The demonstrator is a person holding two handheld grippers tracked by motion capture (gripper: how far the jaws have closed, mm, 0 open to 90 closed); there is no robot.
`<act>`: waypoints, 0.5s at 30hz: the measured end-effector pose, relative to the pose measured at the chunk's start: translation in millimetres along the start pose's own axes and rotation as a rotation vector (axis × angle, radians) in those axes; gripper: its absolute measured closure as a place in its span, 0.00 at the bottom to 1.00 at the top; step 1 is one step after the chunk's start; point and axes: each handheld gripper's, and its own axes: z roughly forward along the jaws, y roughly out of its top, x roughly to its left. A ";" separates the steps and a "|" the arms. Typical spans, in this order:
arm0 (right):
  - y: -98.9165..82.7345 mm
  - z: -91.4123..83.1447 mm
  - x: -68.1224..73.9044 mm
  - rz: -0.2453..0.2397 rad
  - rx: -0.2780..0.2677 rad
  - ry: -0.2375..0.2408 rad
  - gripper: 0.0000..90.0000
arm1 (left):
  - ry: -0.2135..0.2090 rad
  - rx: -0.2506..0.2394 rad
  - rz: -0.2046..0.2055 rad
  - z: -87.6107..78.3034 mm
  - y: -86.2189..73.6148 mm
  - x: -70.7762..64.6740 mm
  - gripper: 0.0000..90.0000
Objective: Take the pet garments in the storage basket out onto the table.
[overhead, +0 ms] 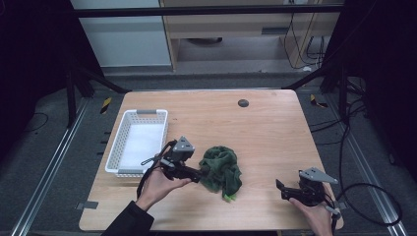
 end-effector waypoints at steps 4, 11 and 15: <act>-0.1 0.1 0.0 0.001 0.001 -0.001 0.08 | 0.012 -0.039 -0.040 -8.7 -15.9 5.4 0.19; -0.3 0.5 -0.1 0.001 0.002 -0.001 0.08 | 0.033 -0.063 -0.060 -14.1 -34.2 7.2 0.19; -0.5 0.4 -0.2 0.004 0.004 0.000 0.08 | 0.050 -0.095 -0.079 -18.7 -48.6 6.9 0.19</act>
